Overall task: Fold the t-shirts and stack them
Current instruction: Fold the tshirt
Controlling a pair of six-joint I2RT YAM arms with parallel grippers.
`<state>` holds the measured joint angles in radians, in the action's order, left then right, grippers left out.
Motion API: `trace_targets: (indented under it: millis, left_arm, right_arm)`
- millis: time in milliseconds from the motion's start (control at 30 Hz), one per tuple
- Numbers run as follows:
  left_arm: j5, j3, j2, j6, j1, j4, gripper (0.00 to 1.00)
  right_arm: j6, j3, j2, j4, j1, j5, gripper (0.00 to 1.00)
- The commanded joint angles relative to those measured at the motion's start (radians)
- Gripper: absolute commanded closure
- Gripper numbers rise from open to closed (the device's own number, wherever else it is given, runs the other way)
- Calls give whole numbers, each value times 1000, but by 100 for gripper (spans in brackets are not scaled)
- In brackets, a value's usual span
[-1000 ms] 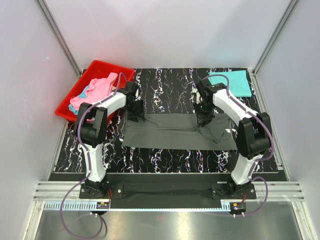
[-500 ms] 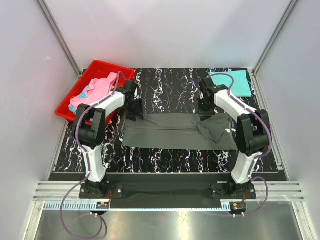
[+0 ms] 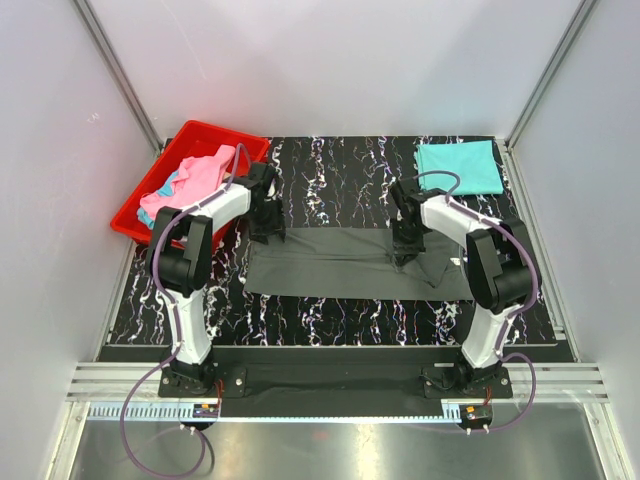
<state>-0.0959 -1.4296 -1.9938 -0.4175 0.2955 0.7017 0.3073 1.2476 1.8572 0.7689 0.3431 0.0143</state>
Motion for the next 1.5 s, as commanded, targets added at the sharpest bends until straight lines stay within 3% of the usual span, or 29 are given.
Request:
trace_targets:
  millis: [0,233,300,367,533,600,867,1233,1467]
  left_arm:
    - [32,-26,23,-14,1,4,45]
    - [-48,-49,110,-1,24,-40,44]
    - [-79,-43,112,-9,28,-63,44]
    - [-105,-35,98,-10,28,-93,44]
    - [-79,-22,26,-3,27,-74,43]
    - [-77,-9,12,-7,21,-80,43]
    - [-53,-3,-25,-12,11,-71,43]
    - [-30,12,-34,-14,10,-71,42]
    - [-25,31,-30,-20,10,-82,41]
  right_arm:
    - [50,53,-94,36,4,-74,82]
    - [116,108,-151,96,-71,-169,72]
    - [121,98,-142,67,-150,-166,69]
    - [124,84,-142,21,-256,-131,58]
    - [98,62,-171,-65,-438,-106,50]
    - [75,59,-159,-114,-505,-30,50]
    - [41,20,-73,-304,-558,191,49]
    - [41,-39,-13,-427,-587,240,55]
    - [58,-56,16,-490,-596,251,66]
